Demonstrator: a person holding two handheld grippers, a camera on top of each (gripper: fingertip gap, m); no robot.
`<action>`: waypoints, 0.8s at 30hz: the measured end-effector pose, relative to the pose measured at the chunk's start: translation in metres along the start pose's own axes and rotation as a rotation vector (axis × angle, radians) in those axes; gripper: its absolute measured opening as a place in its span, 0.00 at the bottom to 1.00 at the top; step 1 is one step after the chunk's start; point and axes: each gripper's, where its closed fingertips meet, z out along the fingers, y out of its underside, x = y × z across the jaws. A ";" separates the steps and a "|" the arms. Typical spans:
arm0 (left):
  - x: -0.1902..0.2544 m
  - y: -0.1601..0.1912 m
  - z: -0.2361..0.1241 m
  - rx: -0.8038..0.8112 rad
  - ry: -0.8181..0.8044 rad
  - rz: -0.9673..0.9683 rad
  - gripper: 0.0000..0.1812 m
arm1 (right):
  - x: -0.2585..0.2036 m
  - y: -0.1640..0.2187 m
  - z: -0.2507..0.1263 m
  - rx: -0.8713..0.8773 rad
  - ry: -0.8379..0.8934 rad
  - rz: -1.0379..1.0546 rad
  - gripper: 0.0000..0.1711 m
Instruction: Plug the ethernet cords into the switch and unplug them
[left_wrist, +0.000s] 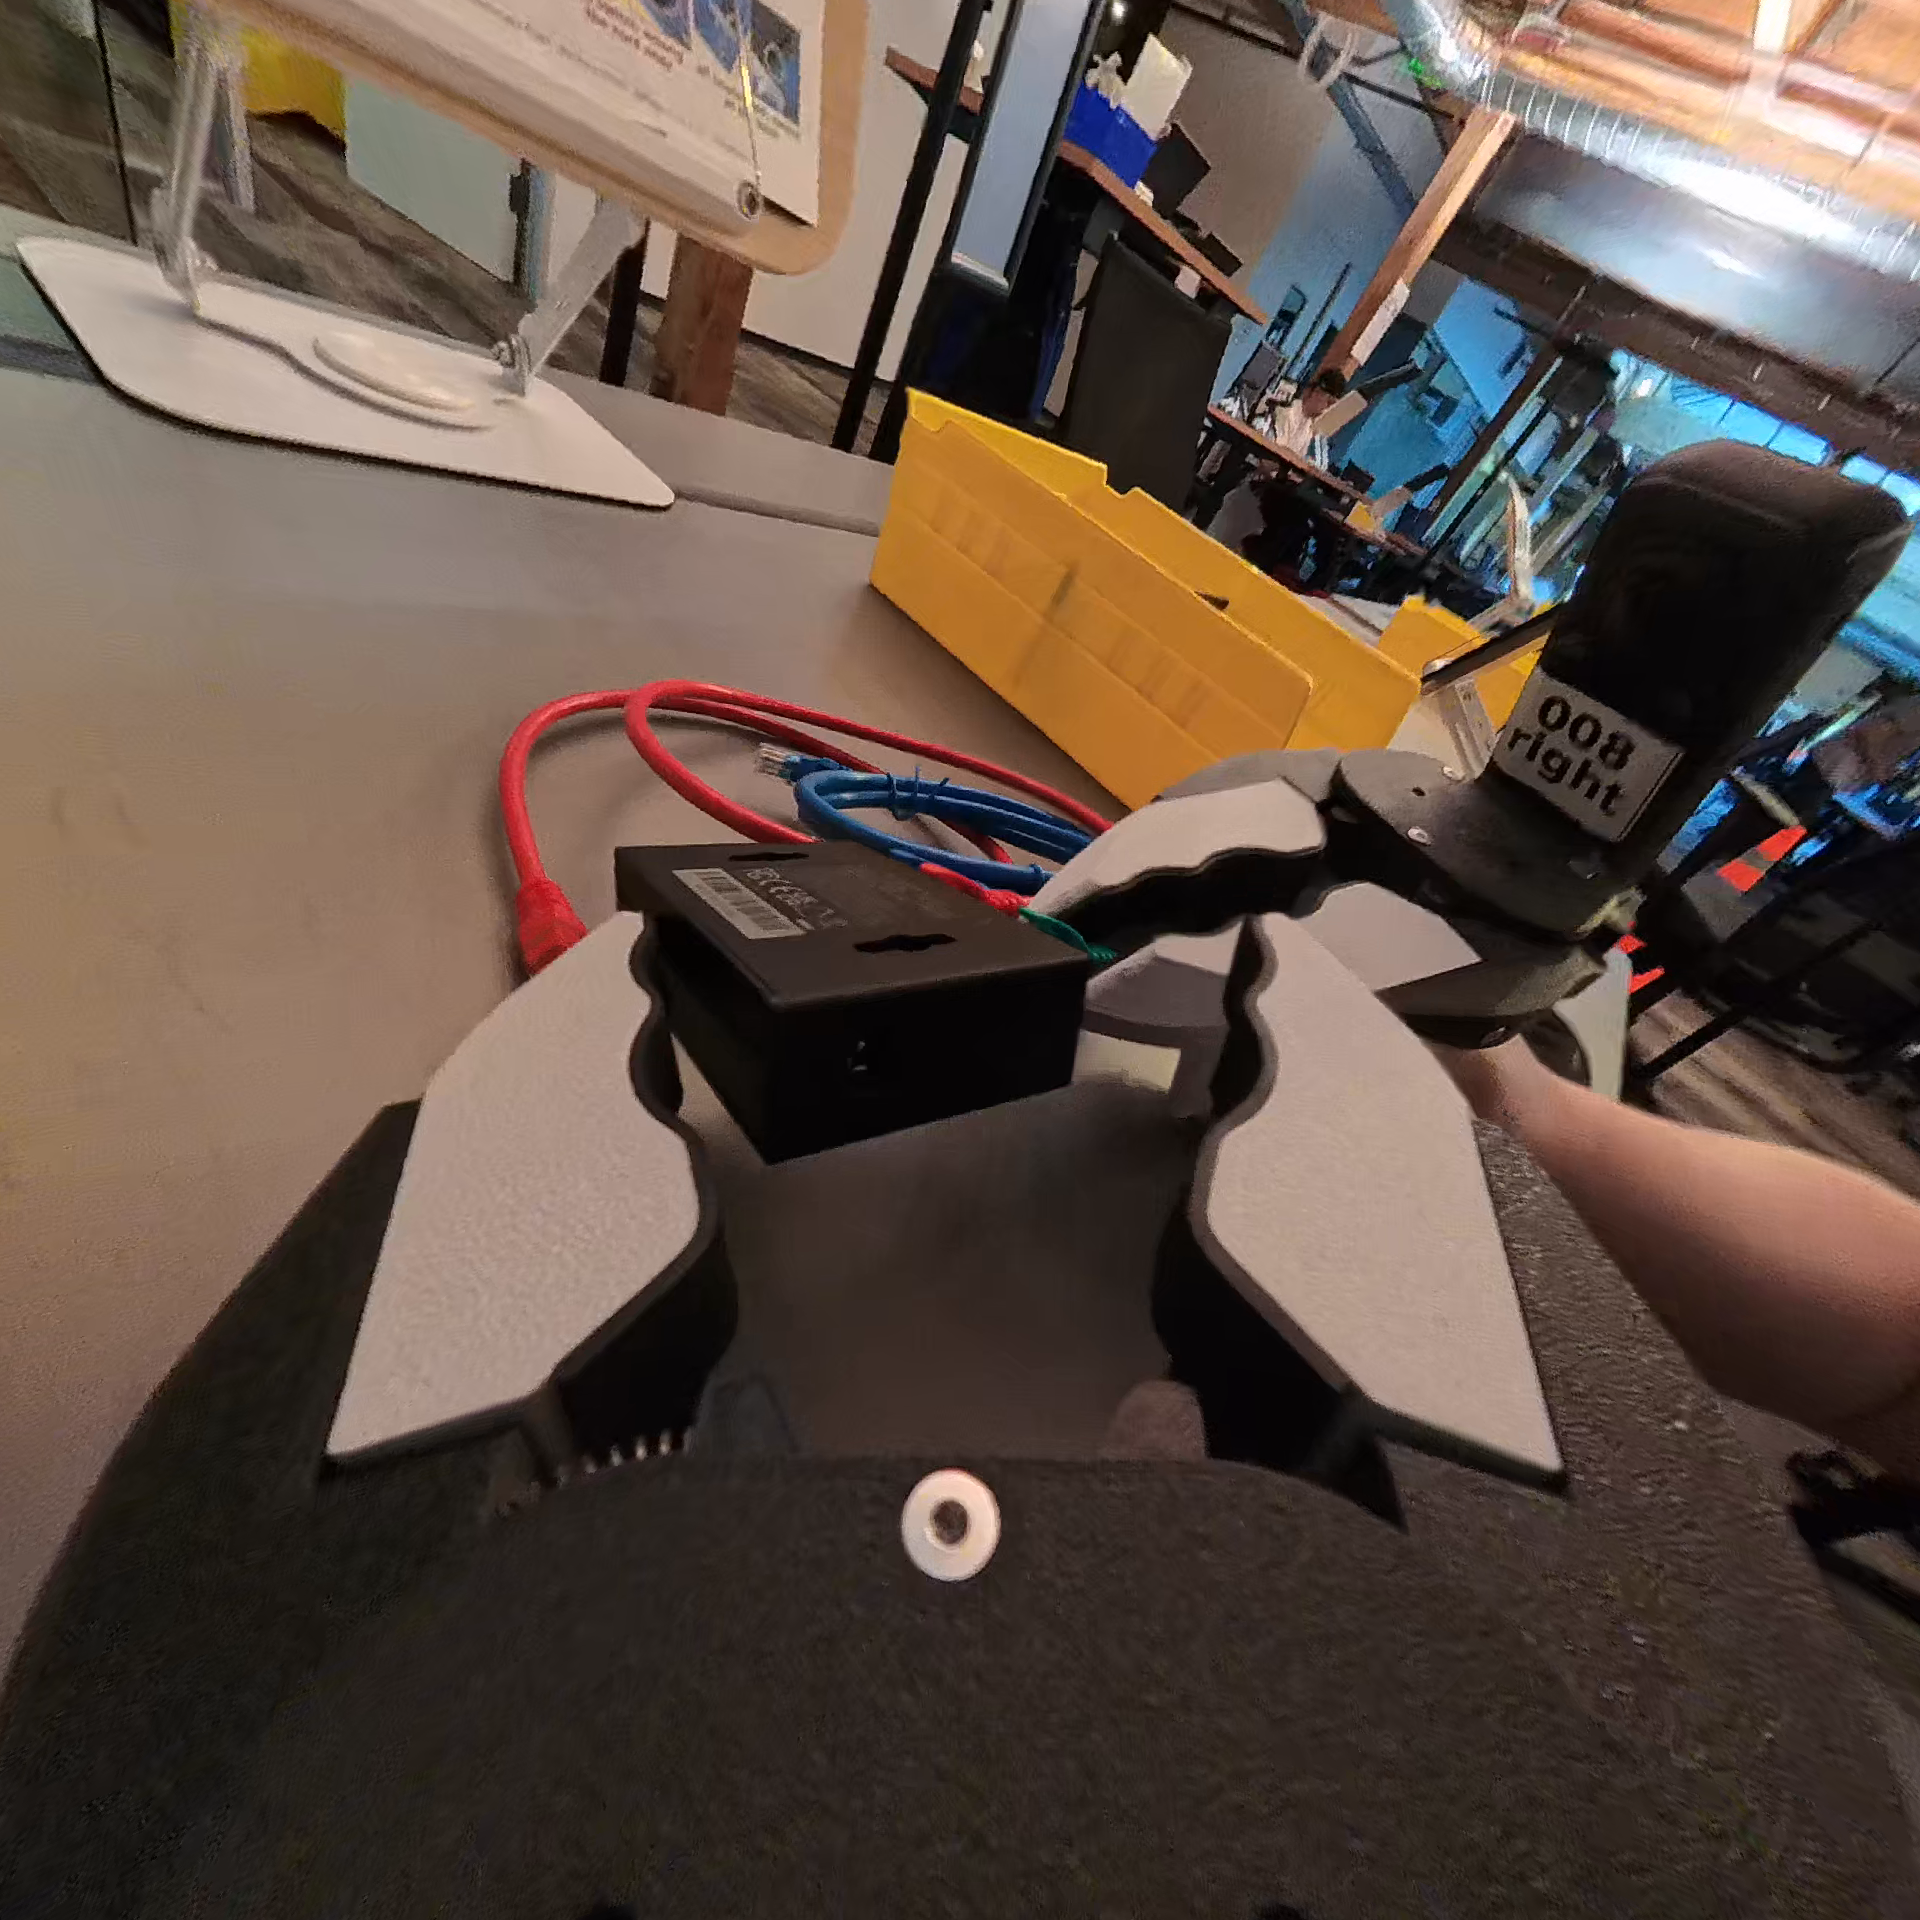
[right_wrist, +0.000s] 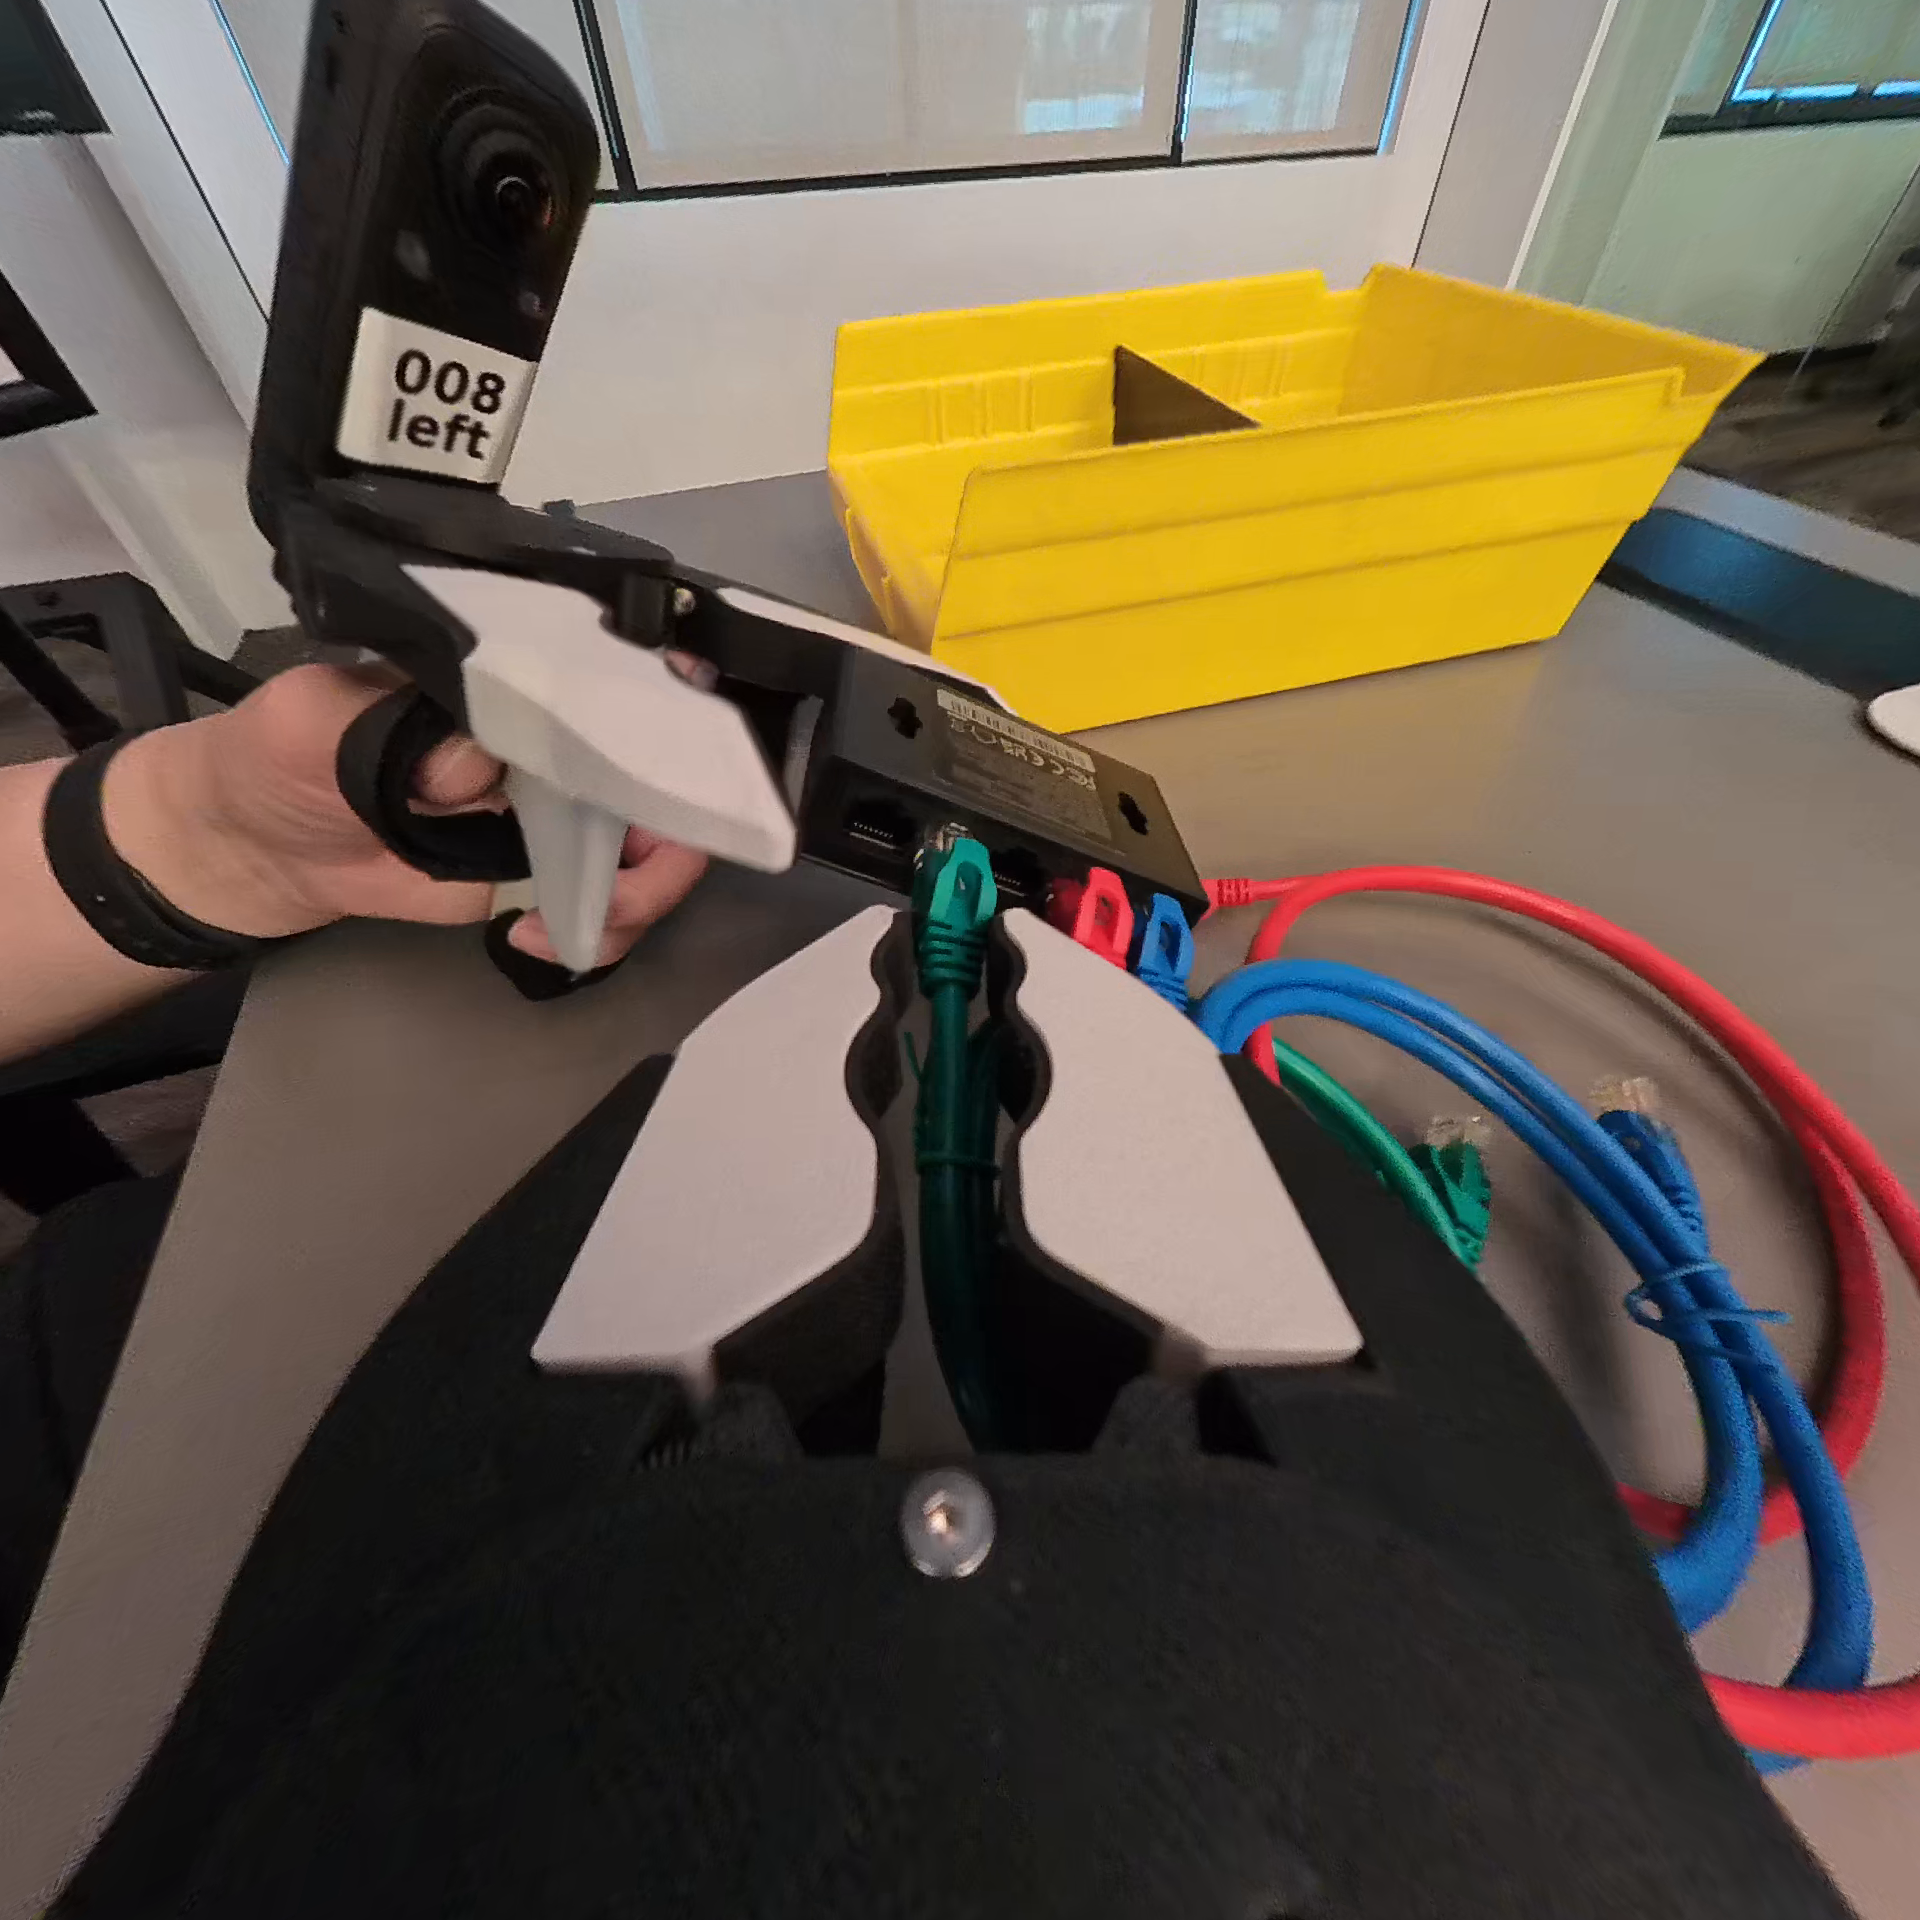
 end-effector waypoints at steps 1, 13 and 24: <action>0.002 0.002 0.001 -0.014 -0.003 0.034 0.59 | 0.000 -0.001 0.000 0.004 0.008 -0.015 0.08; 0.026 0.001 0.016 0.033 0.000 0.146 0.76 | 0.004 -0.012 -0.011 0.005 0.104 -0.218 0.08; 0.053 -0.028 0.020 0.188 0.052 0.275 0.77 | 0.005 -0.043 -0.033 0.073 0.199 -0.402 0.08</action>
